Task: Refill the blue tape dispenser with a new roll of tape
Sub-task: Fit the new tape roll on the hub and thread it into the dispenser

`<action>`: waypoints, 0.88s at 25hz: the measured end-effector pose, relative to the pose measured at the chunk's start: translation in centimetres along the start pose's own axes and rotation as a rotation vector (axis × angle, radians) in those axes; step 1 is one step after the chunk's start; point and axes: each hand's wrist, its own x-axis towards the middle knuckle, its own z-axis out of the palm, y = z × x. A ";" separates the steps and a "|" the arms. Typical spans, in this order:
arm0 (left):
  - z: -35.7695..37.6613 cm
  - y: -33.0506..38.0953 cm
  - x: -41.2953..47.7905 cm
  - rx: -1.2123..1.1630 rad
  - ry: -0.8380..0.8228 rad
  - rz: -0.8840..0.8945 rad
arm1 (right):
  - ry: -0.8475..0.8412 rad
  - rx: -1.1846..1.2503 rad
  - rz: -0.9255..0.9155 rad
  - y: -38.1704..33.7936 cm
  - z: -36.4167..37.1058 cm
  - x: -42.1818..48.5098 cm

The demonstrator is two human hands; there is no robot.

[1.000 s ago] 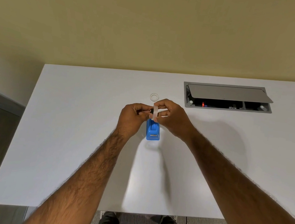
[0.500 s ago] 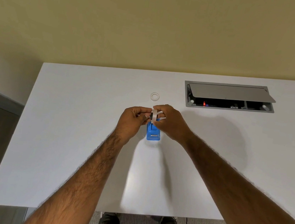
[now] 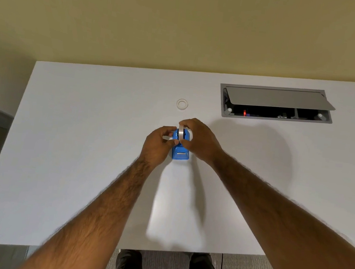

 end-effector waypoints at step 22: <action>0.2 -0.5 0.3 0.026 0.039 -0.019 | -0.011 -0.026 0.016 1.3 1.3 -0.1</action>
